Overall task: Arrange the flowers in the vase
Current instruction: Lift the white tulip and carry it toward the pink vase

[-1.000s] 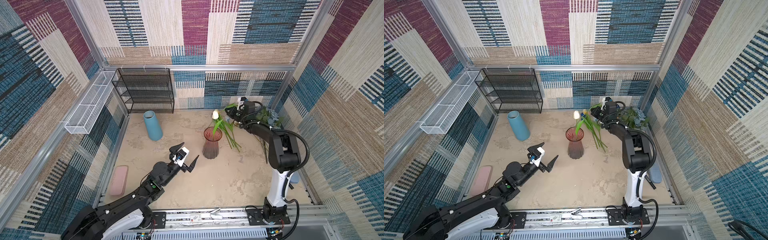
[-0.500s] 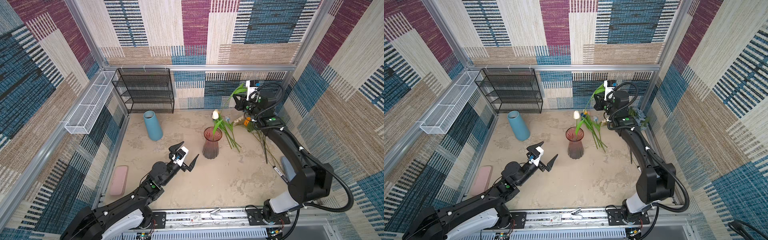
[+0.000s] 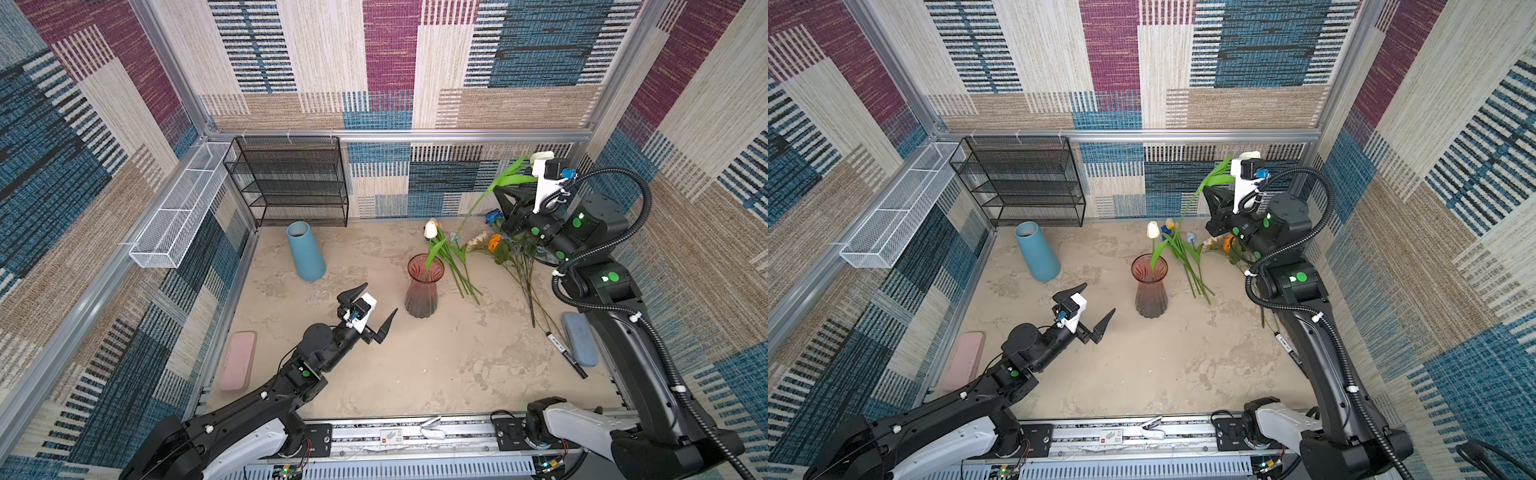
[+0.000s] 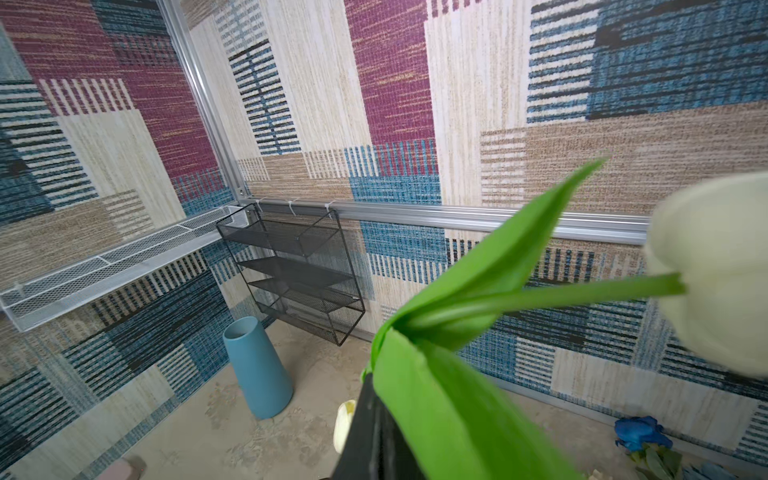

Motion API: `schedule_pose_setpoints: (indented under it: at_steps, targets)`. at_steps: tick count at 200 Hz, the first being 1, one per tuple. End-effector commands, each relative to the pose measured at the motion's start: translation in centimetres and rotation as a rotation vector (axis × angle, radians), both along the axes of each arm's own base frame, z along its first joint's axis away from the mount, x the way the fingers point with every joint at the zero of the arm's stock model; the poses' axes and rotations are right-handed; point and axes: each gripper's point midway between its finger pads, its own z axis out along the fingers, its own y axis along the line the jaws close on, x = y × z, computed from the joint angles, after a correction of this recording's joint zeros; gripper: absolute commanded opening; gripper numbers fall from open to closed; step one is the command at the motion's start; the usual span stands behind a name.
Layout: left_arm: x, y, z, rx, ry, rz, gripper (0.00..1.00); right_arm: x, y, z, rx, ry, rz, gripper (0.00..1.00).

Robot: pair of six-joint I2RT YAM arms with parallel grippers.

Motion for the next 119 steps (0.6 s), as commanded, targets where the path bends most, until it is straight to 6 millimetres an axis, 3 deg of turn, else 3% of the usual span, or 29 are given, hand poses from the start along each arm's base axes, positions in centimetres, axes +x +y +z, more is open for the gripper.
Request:
schedule_pose_setpoints:
  at_steps: [1,31,56,90,119]
  targets:
    - [0.0,0.0,0.5,-0.018,-0.015,0.000,0.99,-1.5,1.8,-0.3,-0.012,0.019,0.118,0.04]
    - [-0.1,0.0,0.4,-0.025,-0.008,-0.006,0.99,-2.4,4.2,-0.7,-0.017,0.019,0.216,0.05]
    - [0.0,0.0,0.3,-0.025,-0.006,-0.003,0.99,-1.2,6.5,-3.7,-0.049,0.061,0.238,0.04]
    - [-0.1,0.1,0.2,-0.025,0.000,-0.001,0.99,0.4,7.5,-7.3,-0.074,0.045,0.195,0.03]
    - [0.0,0.2,-0.3,-0.017,0.010,0.005,0.99,2.4,7.3,-10.6,-0.144,0.075,0.097,0.02]
